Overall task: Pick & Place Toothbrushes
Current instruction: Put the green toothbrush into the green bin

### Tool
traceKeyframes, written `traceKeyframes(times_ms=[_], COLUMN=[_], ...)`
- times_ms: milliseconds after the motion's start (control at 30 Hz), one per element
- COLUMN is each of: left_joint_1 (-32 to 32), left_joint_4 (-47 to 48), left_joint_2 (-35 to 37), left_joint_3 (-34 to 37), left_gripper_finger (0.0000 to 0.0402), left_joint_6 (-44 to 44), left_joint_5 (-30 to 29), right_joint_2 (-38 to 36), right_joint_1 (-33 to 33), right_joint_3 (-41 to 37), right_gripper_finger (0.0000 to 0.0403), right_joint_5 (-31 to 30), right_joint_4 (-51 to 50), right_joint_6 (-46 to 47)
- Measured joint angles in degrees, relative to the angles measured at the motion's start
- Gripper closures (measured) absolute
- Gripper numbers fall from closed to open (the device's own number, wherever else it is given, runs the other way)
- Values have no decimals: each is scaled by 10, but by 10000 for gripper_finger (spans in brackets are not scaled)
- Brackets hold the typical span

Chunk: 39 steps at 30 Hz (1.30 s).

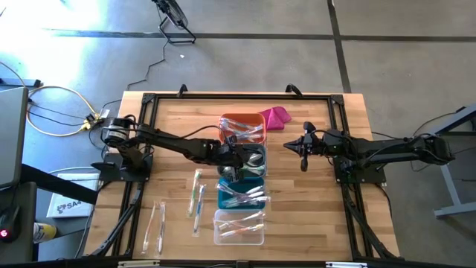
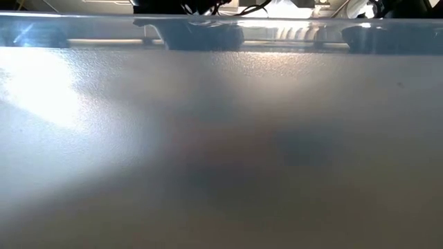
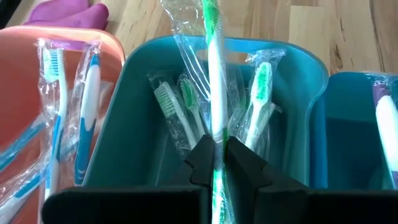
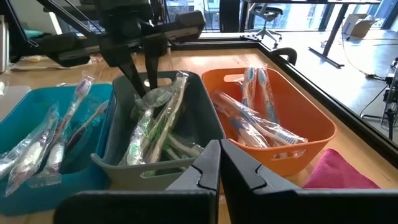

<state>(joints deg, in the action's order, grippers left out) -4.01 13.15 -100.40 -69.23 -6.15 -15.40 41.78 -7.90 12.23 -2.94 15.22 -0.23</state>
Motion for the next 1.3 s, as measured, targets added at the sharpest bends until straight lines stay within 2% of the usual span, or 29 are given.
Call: traceKeyframes(times_ms=[200, 633, 1300], left_joint_1=[0, 0, -2], left_joint_4=[3, 3, 3], left_joint_2=[0, 0, 0], left_joint_3=[0, 0, 0], left_gripper_finger=[361, 272, 268], left_joint_6=[-1, 3, 3], left_joint_5=[0, -1, -1], right_joint_2=[0, 0, 0], right_joint_1=[0, 0, 0], right_joint_3=[0, 0, 0], right_gripper_finger=[398, 398, 398], right_joint_5=[-1, -1, -1], right_joint_4=[0, 0, 0], right_joint_6=[0, 0, 0])
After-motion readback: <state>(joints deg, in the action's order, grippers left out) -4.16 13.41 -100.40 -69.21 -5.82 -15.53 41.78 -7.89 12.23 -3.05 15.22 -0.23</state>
